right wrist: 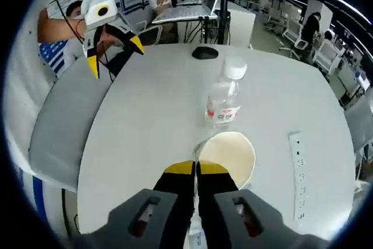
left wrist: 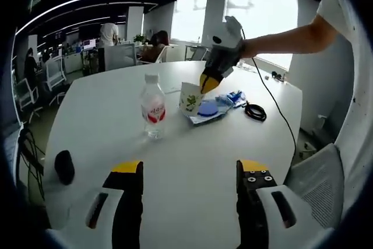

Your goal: Arrange the tabletop items into an orderly group along one side of the table until the central work area is clear of visible clutter.

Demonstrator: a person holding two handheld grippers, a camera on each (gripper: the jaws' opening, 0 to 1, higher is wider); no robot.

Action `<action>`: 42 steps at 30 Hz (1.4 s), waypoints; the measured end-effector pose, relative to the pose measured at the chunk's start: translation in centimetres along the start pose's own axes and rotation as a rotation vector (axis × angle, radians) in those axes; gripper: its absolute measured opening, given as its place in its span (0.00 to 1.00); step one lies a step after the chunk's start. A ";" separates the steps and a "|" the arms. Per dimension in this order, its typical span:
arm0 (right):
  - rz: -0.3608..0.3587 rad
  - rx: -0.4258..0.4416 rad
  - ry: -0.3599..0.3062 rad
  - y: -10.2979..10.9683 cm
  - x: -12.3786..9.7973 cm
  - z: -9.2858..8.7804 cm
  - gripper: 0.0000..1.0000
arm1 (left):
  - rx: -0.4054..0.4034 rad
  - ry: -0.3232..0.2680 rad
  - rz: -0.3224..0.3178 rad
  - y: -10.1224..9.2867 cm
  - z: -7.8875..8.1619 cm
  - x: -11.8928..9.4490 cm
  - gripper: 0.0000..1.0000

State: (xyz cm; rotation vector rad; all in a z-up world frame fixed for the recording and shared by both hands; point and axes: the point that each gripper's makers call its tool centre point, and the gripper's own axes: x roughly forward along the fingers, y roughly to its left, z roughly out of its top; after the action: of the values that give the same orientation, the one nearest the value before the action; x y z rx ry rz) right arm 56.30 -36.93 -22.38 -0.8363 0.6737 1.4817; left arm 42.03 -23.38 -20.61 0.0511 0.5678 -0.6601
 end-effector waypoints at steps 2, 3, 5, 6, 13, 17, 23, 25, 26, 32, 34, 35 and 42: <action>-0.022 -0.054 0.023 -0.6 0.4 0.2 0.00 | -0.003 0.000 0.003 0.1 -0.2 -0.1 0.65; -0.017 -0.072 0.043 -0.6 0.8 0.2 0.00 | -0.006 -0.001 0.005 0.1 -0.3 -0.1 0.65; -0.018 -0.124 0.072 -0.8 1.6 0.2 0.00 | -0.013 -0.001 0.009 0.3 -0.6 -0.1 0.65; -0.019 -0.141 0.085 -0.9 1.8 0.1 0.00 | -0.016 -0.001 0.011 0.3 -0.7 -0.2 0.65; 0.017 -0.227 0.156 -1.3 3.8 -0.7 0.00 | -0.035 -0.004 0.019 0.6 -1.3 -0.3 0.65; 0.017 -0.264 0.175 -1.5 4.4 -1.1 0.00 | -0.047 -0.008 0.020 0.7 -1.5 -0.3 0.65; 0.025 -0.315 0.202 -1.1 5.8 -0.8 0.00 | -0.056 -0.009 0.020 1.2 -2.1 -0.9 0.65; 0.026 -0.303 0.207 -1.1 6.1 -0.8 0.00 | -0.054 -0.007 0.020 1.3 -2.3 -1.1 0.65; 0.027 -0.301 0.206 -1.1 6.3 -0.7 0.00 | -0.058 -0.009 0.020 1.4 -2.3 -1.2 0.65; 0.036 -0.302 0.224 -0.6 7.0 -1.1 0.00 | -0.058 -0.006 0.022 1.6 -2.7 -1.5 0.64; 0.037 -0.300 0.217 -0.6 7.0 -1.0 0.00 | -0.059 -0.007 0.022 1.6 -2.7 -1.5 0.65; 0.042 -0.294 0.215 -0.5 7.0 -1.0 0.00 | -0.059 -0.007 0.022 1.6 -2.8 -1.6 0.64; 0.041 -0.281 0.209 -0.5 7.1 -1.1 0.07 | -0.059 -0.005 0.017 1.5 -2.8 -1.4 0.65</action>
State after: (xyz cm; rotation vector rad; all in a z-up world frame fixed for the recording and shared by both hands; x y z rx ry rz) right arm 56.99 -33.71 -28.78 -1.2117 0.6467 1.5611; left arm 40.62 -20.78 -22.48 -0.0011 0.5810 -0.6264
